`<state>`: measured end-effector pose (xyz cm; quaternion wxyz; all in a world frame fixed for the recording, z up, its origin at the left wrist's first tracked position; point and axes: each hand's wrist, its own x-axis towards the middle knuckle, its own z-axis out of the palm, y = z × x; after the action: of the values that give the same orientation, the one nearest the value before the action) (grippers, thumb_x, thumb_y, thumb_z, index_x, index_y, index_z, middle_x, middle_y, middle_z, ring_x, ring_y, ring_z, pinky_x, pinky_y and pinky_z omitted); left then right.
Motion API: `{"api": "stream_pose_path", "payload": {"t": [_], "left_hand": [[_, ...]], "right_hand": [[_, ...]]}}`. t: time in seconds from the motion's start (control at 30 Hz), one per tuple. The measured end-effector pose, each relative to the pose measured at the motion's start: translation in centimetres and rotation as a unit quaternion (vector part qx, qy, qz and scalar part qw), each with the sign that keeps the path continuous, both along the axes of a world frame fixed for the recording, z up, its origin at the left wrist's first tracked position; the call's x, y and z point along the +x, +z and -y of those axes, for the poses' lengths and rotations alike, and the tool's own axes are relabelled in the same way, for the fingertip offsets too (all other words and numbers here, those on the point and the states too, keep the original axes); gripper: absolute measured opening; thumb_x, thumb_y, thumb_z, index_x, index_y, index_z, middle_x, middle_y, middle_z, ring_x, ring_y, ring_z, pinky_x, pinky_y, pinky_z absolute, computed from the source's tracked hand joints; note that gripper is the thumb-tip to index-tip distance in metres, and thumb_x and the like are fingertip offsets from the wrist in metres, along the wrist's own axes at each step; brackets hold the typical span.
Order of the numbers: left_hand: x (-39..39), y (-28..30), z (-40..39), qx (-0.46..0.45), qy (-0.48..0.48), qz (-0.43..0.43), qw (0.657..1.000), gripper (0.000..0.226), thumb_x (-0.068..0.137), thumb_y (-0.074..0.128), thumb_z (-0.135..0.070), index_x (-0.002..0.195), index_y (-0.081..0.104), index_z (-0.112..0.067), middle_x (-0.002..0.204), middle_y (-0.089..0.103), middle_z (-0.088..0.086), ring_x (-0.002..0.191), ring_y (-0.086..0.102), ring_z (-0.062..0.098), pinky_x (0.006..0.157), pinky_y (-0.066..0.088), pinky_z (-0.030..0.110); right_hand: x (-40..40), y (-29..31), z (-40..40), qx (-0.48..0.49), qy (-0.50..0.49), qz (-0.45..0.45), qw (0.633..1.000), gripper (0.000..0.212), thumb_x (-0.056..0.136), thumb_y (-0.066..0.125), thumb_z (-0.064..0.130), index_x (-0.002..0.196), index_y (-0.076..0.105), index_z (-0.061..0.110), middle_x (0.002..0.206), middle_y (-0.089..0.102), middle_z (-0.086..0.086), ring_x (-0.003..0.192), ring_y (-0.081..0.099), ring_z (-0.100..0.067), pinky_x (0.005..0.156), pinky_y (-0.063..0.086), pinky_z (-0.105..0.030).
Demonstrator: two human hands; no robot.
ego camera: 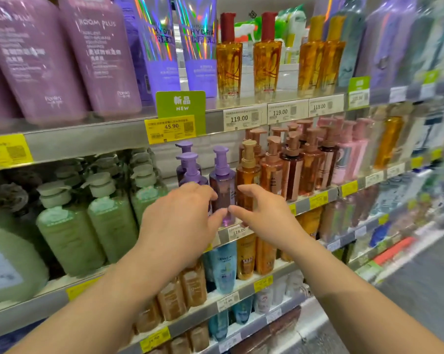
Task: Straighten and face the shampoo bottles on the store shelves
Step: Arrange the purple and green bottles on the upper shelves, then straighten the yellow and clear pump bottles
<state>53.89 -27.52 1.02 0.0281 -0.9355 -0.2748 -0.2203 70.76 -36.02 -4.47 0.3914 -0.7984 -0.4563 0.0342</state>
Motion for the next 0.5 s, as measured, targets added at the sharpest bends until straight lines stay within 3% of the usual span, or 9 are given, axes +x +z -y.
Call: {"api": "stream_pose_path", "payload": {"t": [0.13, 0.2, 0.3, 0.43, 0.5], "left_hand": [[2.8, -1.0, 1.5, -0.098, -0.111, 0.017, 0.989, 0.038, 0.084, 0.053, -0.066, 0.111, 0.062, -0.04, 0.113, 0.063, -0.017, 0.102, 0.059, 0.008, 0.084, 0.052, 0.036], [4.1, -2.0, 2.6, -0.114, -0.144, 0.016, 0.983, 0.037, 0.083, 0.055, -0.064, 0.109, 0.064, -0.039, 0.109, 0.063, -0.017, 0.098, 0.058, 0.005, 0.082, 0.052, 0.034], [5.7, -3.2, 4.6, -0.105, -0.167, 0.017, 0.98, 0.04, 0.083, 0.051, -0.067, 0.111, 0.062, -0.041, 0.112, 0.062, -0.02, 0.102, 0.059, 0.003, 0.083, 0.053, 0.033], [8.1, -3.8, 7.4, -0.068, -0.171, 0.004, 0.983, 0.04, 0.085, 0.047, -0.066, 0.115, 0.059, -0.041, 0.118, 0.058, -0.021, 0.107, 0.058, 0.003, 0.083, 0.054, 0.033], [9.6, -3.7, 8.7, -0.053, -0.175, 0.009, 0.983, 0.041, 0.085, 0.047, -0.066, 0.114, 0.06, -0.04, 0.117, 0.058, -0.02, 0.107, 0.058, 0.004, 0.083, 0.054, 0.034]], "right_hand": [[0.6, 0.4, 4.1, 0.002, -0.035, -0.008, 0.999, 0.052, 0.09, 0.067, 0.048, 0.138, 0.053, 0.032, 0.139, 0.058, 0.009, 0.09, 0.067, -0.003, 0.097, 0.052, -0.035], [1.1, 0.5, 6.0, 0.007, -0.052, -0.013, 0.999, 0.05, 0.09, 0.068, 0.048, 0.136, 0.056, 0.031, 0.138, 0.058, 0.011, 0.097, 0.068, -0.006, 0.096, 0.052, -0.035], [2.1, 0.5, 8.4, 0.032, -0.069, -0.035, 0.997, 0.044, 0.088, 0.07, 0.048, 0.128, 0.061, 0.033, 0.13, 0.061, 0.016, 0.1, 0.069, -0.01, 0.093, 0.055, -0.04], [4.1, 0.0, 11.4, 0.071, -0.075, -0.077, 0.992, 0.027, 0.089, 0.072, 0.039, 0.115, 0.064, 0.037, 0.106, 0.071, 0.01, 0.067, 0.07, 0.001, 0.069, 0.059, -0.034], [5.7, -0.4, 13.0, 0.098, -0.074, -0.108, 0.987, 0.025, 0.089, 0.073, 0.036, 0.113, 0.066, 0.034, 0.109, 0.071, 0.009, 0.064, 0.071, -0.001, 0.069, 0.06, -0.034]]}}
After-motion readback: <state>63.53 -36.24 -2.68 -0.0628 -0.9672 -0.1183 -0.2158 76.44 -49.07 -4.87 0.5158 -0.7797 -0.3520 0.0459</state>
